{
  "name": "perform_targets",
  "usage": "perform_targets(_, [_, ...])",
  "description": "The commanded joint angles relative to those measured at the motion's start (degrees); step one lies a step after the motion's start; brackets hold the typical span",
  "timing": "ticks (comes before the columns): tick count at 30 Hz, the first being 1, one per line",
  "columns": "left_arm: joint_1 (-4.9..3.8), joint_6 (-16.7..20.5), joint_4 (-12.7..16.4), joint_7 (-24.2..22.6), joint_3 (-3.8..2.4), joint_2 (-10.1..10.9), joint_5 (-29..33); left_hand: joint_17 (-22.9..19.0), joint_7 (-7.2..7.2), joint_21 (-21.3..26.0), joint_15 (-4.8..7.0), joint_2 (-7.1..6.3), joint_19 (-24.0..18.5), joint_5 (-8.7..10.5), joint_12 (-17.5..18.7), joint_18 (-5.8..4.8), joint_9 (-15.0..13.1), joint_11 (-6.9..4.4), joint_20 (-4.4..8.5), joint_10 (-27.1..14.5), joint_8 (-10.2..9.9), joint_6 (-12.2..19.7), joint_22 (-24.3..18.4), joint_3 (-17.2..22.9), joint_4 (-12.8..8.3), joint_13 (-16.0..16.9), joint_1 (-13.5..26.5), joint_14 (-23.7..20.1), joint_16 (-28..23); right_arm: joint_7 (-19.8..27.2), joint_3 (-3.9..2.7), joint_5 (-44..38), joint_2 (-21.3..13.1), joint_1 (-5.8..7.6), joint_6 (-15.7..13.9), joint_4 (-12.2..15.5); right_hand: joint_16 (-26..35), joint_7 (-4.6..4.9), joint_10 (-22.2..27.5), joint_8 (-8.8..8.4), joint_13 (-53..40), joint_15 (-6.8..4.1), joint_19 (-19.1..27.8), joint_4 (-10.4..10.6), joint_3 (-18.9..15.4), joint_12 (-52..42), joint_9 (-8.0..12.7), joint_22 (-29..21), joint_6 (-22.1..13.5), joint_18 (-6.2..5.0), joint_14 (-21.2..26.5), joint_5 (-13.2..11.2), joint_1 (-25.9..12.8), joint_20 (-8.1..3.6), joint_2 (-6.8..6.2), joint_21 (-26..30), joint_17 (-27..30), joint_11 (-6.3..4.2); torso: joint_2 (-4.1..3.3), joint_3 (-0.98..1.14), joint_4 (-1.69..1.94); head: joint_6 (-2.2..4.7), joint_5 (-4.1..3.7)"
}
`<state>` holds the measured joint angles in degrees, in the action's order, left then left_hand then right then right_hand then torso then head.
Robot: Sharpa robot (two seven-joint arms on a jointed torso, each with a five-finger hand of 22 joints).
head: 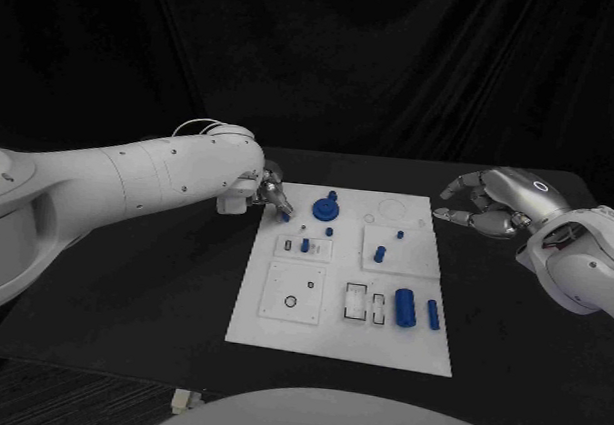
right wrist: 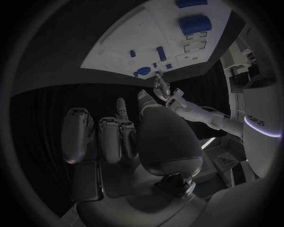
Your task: Assemble the parts on the task board
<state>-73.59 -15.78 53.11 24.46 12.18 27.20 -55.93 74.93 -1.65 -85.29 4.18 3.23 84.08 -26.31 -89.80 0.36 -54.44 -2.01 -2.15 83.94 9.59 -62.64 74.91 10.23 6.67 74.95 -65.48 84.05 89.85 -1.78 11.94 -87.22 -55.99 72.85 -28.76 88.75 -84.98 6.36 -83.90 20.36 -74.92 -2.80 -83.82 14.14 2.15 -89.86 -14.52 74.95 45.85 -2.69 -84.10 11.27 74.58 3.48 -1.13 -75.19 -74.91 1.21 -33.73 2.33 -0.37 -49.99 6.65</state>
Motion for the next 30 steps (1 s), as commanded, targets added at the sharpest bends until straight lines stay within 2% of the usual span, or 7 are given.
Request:
perform_targets(1, [0.11, -1.1, -0.1, -1.8, -0.05, -0.1, 0.1, 15.1, -0.23, 0.2, -0.27, -0.68, 2.3, -1.95, -0.2, 1.01, -0.3, 0.34, -0.44, 6.1, -0.2, 0.0, 13.3, 1.6, -0.3, 15.0, -0.1, 5.9, 0.1, -1.0, -0.04, -0.1, 0.0, -0.11, 0.5, 0.0, 0.2, 0.03, -6.1, 0.23, -15.1, 0.40, -0.3, -0.2, -0.1, -0.1, 0.1, 10.4, 0.4, -0.73, -4.3, 0.4, 0.1, 0.31, 0.68, 0.3, -8.0, 0.43, 0.00, 0.00, -0.04, -0.01, 0.04])
perform_targets(3, [0.11, -1.4, -0.1, -2.1, -0.05, -0.1, 0.1, 15.1, -0.22, 0.3, -0.28, -1.45, 2.3, -1.34, -0.2, 1.03, -0.8, 0.35, -0.35, 6.1, 0.0, 0.0, 13.3, 5.9, -1.1, 15.0, -0.2, 5.9, 0.1, -1.0, -0.04, -0.1, 0.0, -0.11, 0.5, 0.0, 0.2, 0.03, -6.1, 0.21, -15.1, 0.40, -0.3, -0.2, -0.1, -0.1, 0.1, 10.4, 0.5, -0.74, -4.3, 0.8, 0.1, 0.31, 0.72, 0.4, -8.0, 0.43, -0.01, 0.00, -0.03, -0.01, 0.05])
perform_targets(6, [0.12, -1.5, -0.1, -2.4, -0.05, -0.1, 0.1, 15.1, -0.35, 0.3, -0.29, -2.98, 2.3, -2.65, -0.2, 1.02, -1.4, 0.32, -0.46, 6.1, 0.2, 0.0, 13.3, 10.8, -1.7, 15.0, 0.9, 5.9, 0.1, -1.0, -0.04, -0.1, 0.0, -0.11, 0.5, 0.0, 0.2, 0.04, -6.1, 0.20, -15.1, 0.41, -0.3, -0.3, -0.1, -0.1, 0.2, 10.4, 0.5, -0.75, -4.3, 1.2, 0.2, 0.31, 0.74, 0.4, -7.9, 0.44, 0.00, 0.01, -0.03, -0.01, 0.07])
perform_targets(9, [0.13, -1.4, 0.0, -2.8, -0.05, 0.0, 0.1, 15.1, -0.34, 0.3, -0.28, -3.83, 2.3, -2.48, -0.2, 1.02, -1.9, 0.37, -0.46, 6.1, 0.4, 0.0, 13.3, 13.7, -2.6, 15.0, 1.3, 5.9, 0.1, -1.0, -0.04, -0.1, -0.1, -0.11, 0.5, 0.0, 0.2, 0.04, -6.1, 0.18, -15.1, 0.41, -0.3, -0.3, -0.2, -0.1, 0.2, 10.4, 0.5, -0.74, -4.3, 1.5, 0.2, 0.31, 0.76, 0.4, -7.9, 0.44, 0.01, 0.00, -0.04, -0.01, 0.05])
perform_targets(16, [0.13, -0.5, 0.5, -4.0, -0.05, 0.4, 0.1, 15.1, -0.34, 0.5, -0.26, -5.10, 2.2, -2.10, -0.2, 1.05, -2.6, 0.32, -0.43, 6.1, 0.9, -0.1, 13.2, 16.7, -4.3, 15.0, 1.7, 5.9, 0.1, -1.1, -0.04, -0.1, -0.2, -0.11, 0.5, 0.0, 0.2, 0.04, -6.1, 0.18, -15.1, 0.41, -0.3, -0.3, -0.2, -0.1, 0.2, 10.4, 0.5, -0.75, -4.3, 1.7, 0.2, 0.31, 0.77, 0.4, -7.9, 0.44, 0.03, 0.02, -0.03, -0.01, 0.14])
perform_targets(30, [0.13, 2.4, 2.6, -5.5, -0.05, 2.3, 0.1, 15.1, -0.11, 0.4, -0.02, -5.95, 2.3, -1.72, -0.2, 1.03, -3.1, 0.04, -0.24, 6.1, 1.5, -1.5, 13.3, 20.3, -6.5, 15.0, 2.1, 5.9, 0.1, -1.2, -0.04, -0.1, -0.4, -0.16, 0.4, 0.1, 0.2, 0.04, -6.1, 0.17, -15.1, 0.41, -0.3, -0.3, -0.2, -0.1, 0.2, 10.4, 0.5, -0.75, -4.3, 1.8, 0.3, 0.31, 0.75, 0.4, -7.9, 0.44, 0.00, 0.00, -0.01, -0.01, 0.28])
